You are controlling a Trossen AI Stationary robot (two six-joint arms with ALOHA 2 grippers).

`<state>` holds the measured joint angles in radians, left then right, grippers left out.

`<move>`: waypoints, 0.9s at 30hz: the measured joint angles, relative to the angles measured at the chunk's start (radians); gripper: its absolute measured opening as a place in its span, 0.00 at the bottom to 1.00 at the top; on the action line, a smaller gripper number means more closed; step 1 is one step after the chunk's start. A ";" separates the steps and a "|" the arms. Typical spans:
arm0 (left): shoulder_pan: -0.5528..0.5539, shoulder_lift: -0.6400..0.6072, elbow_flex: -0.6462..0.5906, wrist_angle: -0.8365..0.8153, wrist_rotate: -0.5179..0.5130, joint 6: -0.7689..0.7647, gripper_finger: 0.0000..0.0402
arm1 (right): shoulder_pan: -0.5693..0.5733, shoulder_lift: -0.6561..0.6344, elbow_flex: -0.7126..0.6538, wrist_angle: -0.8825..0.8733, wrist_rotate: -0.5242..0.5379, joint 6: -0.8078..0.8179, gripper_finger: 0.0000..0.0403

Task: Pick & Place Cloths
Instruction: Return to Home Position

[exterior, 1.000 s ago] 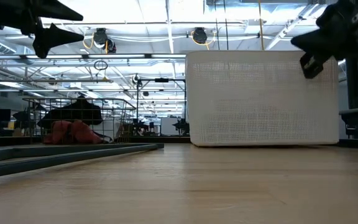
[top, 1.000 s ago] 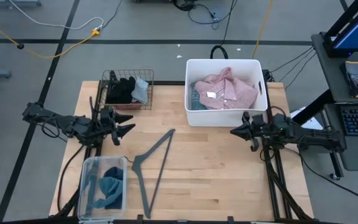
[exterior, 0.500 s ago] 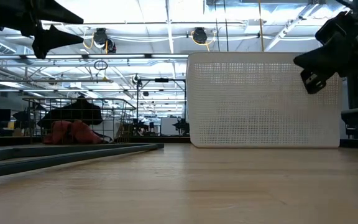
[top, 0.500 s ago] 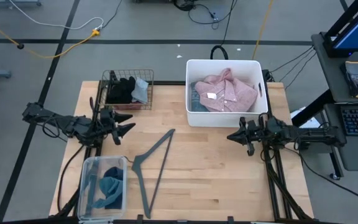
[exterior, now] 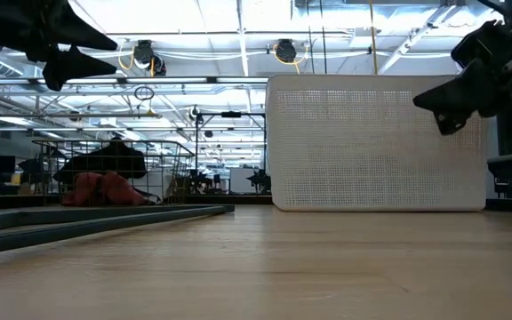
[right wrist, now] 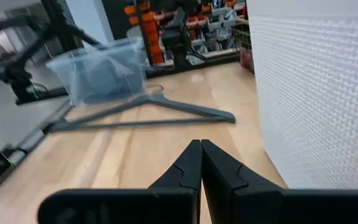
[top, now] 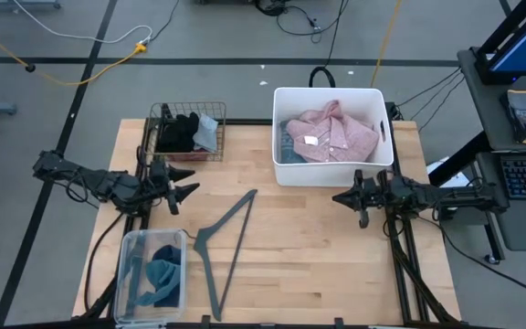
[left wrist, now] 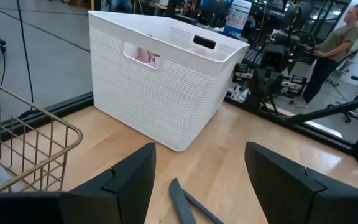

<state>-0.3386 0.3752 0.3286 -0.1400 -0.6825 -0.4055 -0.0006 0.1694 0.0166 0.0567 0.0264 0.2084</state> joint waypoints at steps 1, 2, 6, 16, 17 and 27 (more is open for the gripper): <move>0.000 0.001 0.000 0.001 0.000 0.000 0.62 | 0.000 0.004 0.000 -0.008 0.007 -0.013 0.00; 0.000 0.004 0.000 0.002 0.000 -0.001 0.62 | 0.000 0.008 0.000 -0.016 0.019 -0.016 0.00; 0.000 0.004 0.000 0.002 0.001 -0.010 0.62 | -0.001 0.027 -0.001 -0.031 0.007 -0.004 0.00; 0.000 0.004 0.000 0.009 0.001 -0.020 0.62 | -0.002 0.049 -0.002 -0.015 -0.092 0.068 0.00; 0.000 0.004 0.000 0.009 0.002 -0.018 0.62 | -0.002 0.049 -0.002 -0.015 -0.094 0.068 0.00; 0.000 0.004 0.000 0.010 0.002 -0.018 0.62 | -0.002 0.049 -0.002 -0.015 -0.102 0.068 0.01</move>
<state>-0.3386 0.3794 0.3286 -0.1303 -0.6800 -0.4236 -0.0025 0.2184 0.0147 0.0422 -0.0757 0.2760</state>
